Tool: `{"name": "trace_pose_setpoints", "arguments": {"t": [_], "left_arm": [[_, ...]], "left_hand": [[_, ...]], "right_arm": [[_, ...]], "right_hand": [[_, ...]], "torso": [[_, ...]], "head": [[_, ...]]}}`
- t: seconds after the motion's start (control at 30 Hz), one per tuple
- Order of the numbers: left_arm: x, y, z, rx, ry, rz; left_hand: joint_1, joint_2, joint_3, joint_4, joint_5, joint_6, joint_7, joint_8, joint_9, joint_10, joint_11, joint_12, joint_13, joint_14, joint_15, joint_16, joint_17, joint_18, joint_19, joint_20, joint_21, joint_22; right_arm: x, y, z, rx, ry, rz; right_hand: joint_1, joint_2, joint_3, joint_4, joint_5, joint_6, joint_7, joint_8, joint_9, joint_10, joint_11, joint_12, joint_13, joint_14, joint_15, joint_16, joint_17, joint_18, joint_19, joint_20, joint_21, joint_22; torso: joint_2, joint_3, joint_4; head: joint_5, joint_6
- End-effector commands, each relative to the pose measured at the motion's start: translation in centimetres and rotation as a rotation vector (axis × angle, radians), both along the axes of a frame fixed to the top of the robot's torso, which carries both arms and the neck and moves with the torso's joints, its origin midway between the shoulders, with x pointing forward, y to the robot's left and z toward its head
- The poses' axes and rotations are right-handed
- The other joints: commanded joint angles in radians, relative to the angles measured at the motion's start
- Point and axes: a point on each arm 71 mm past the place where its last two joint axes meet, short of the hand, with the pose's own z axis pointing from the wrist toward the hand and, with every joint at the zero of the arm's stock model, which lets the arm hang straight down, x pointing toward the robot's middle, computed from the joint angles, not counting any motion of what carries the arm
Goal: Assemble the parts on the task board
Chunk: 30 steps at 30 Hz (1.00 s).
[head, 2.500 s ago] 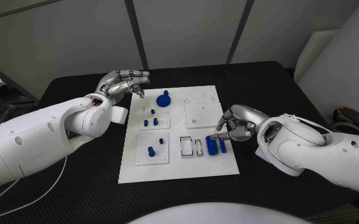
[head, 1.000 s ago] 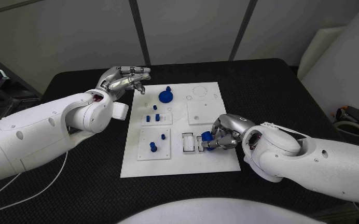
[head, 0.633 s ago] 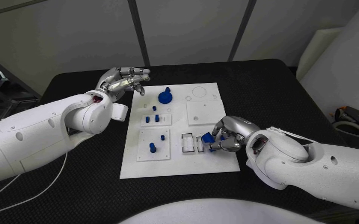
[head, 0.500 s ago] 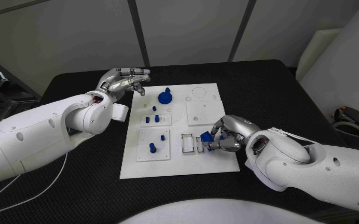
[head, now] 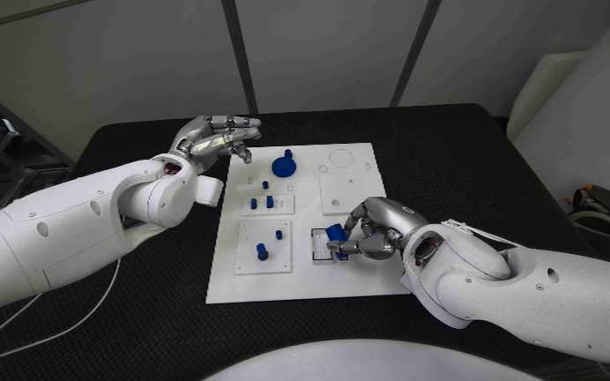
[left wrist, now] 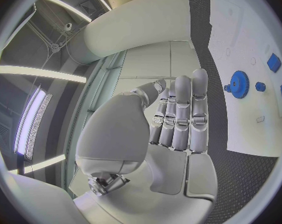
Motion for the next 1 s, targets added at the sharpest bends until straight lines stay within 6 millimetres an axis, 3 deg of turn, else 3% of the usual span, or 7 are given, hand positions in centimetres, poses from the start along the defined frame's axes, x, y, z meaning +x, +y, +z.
{"name": "trace_pose_setpoints", "arguments": {"t": [0.03, 0.37, 0.47, 0.6, 0.73, 0.83, 1.0], "left_arm": [[0.0, -0.2, 0.1, -0.008, -0.002, -0.013], [0.0, -0.3, 0.1, -0.009, -0.002, -0.016], [0.0, -0.3, 0.1, -0.009, -0.001, -0.015], [0.0, -0.3, 0.1, -0.008, -0.001, -0.015], [0.0, -0.3, 0.1, -0.008, -0.001, -0.015], [0.0, -0.2, 0.1, -0.008, -0.002, -0.014], [0.0, -0.2, 0.1, -0.007, -0.003, -0.011]], "left_hand": [[-0.003, 0.006, -0.009, 0.000, -0.003, -0.001, 0.007, 0.006, -0.001, -0.008, 0.000, 0.005, 0.001, -0.007, 0.000, -0.001, -0.002, -0.010, -0.005, 0.001, -0.002, -0.001], [-0.003, 0.006, -0.009, 0.000, -0.003, -0.001, 0.007, 0.006, -0.001, -0.008, 0.000, 0.005, 0.001, -0.007, 0.000, -0.001, -0.002, -0.010, -0.005, 0.001, -0.002, -0.001], [-0.003, 0.006, -0.009, 0.000, -0.003, -0.001, 0.007, 0.006, -0.001, -0.008, 0.000, 0.005, 0.001, -0.007, 0.000, -0.001, -0.002, -0.010, -0.005, 0.001, -0.002, -0.001], [-0.003, 0.006, -0.009, 0.000, -0.003, -0.001, 0.007, 0.006, -0.001, -0.008, 0.000, 0.005, 0.001, -0.007, 0.000, -0.001, -0.002, -0.010, -0.005, 0.001, -0.002, -0.001], [-0.004, 0.007, -0.009, 0.001, -0.003, -0.002, 0.008, 0.006, -0.002, -0.009, 0.000, 0.006, 0.001, -0.007, 0.000, -0.001, -0.002, -0.010, -0.005, 0.001, -0.002, -0.001], [-0.006, 0.008, -0.011, 0.002, -0.003, -0.002, 0.008, 0.006, -0.002, -0.010, 0.001, 0.007, 0.001, -0.008, 0.000, 0.000, -0.003, -0.010, -0.005, 0.001, -0.003, -0.002], [-0.006, 0.008, -0.011, 0.002, -0.003, -0.002, 0.008, 0.006, -0.002, -0.010, 0.001, 0.007, 0.001, -0.008, 0.000, 0.000, -0.003, -0.010, -0.005, 0.001, -0.003, -0.002]], "right_arm": [[0.1, 0.5, -0.3, -0.007, 0.031, 0.015], [0.8, 1.6, -1.2, -0.035, 0.065, 0.033], [1.0, 1.7, -1.3, -0.031, 0.062, 0.028], [1.2, 1.8, -1.3, -0.022, 0.052, 0.023], [1.2, 1.9, -1.3, -0.019, 0.044, 0.021], [1.2, 1.9, -1.2, -0.013, 0.032, 0.019], [1.1, 1.8, -0.9, -0.004, 0.018, 0.016]], "right_hand": [[-0.009, -0.008, -0.010, 0.001, -0.014, 0.002, -0.001, 0.003, 0.000, 0.000, -0.002, -0.007, 0.013, 0.080, -0.007, 0.003, 0.131, -0.016, 0.003, -0.004, 0.002, -0.001], [-0.050, -0.022, -0.023, 0.003, -0.055, -0.004, -0.001, 0.009, 0.008, -0.003, -0.001, -0.017, 0.010, 0.078, -0.006, -0.001, 0.124, -0.015, -0.002, -0.003, -0.003, -0.006], [-0.081, -0.041, -0.024, 0.004, -0.113, -0.005, -0.002, 0.015, 0.014, -0.004, -0.002, -0.021, 0.010, 0.078, -0.006, -0.001, 0.124, -0.014, -0.004, -0.003, -0.005, -0.008], [-0.158, -0.099, -0.027, 0.006, -0.259, -0.012, -0.002, 0.022, 0.022, -0.007, -0.001, -0.030, 0.007, 0.078, -0.006, -0.003, 0.121, -0.014, -0.005, -0.004, -0.007, -0.009], [-0.212, -0.128, -0.033, 0.007, -0.334, -0.018, 0.000, 0.023, 0.025, -0.011, 0.000, -0.037, 0.003, 0.077, -0.005, -0.004, 0.120, -0.014, -0.006, -0.003, -0.008, -0.010], [-0.242, -0.141, -0.036, 0.008, -0.361, -0.027, 0.002, 0.024, 0.027, -0.016, 0.002, -0.045, -0.002, 0.076, -0.004, -0.007, 0.114, -0.013, -0.010, -0.002, -0.013, -0.015], [-0.265, -0.147, -0.039, 0.009, -0.367, -0.033, 0.004, 0.024, 0.029, -0.020, 0.004, -0.051, -0.007, 0.076, -0.002, -0.008, 0.113, -0.012, -0.012, -0.001, -0.015, -0.018]], "torso": [[0.001, 0.0008, -0.0002], [-0.001, 0.0005, -0.0005], [-0.001, 0.0003, 0.0003], [-0.001, 0.0003, -0.0009], [0.000, 0.0002, -0.0010], [0.000, 0.0005, -0.0016], [0.000, 0.0016, -0.0022]], "head": [[0.002, -0.001], [0.006, 0.001], [0.009, 0.001], [0.012, 0.002], [0.012, 0.002], [0.013, 0.003], [0.014, 0.003]]}}
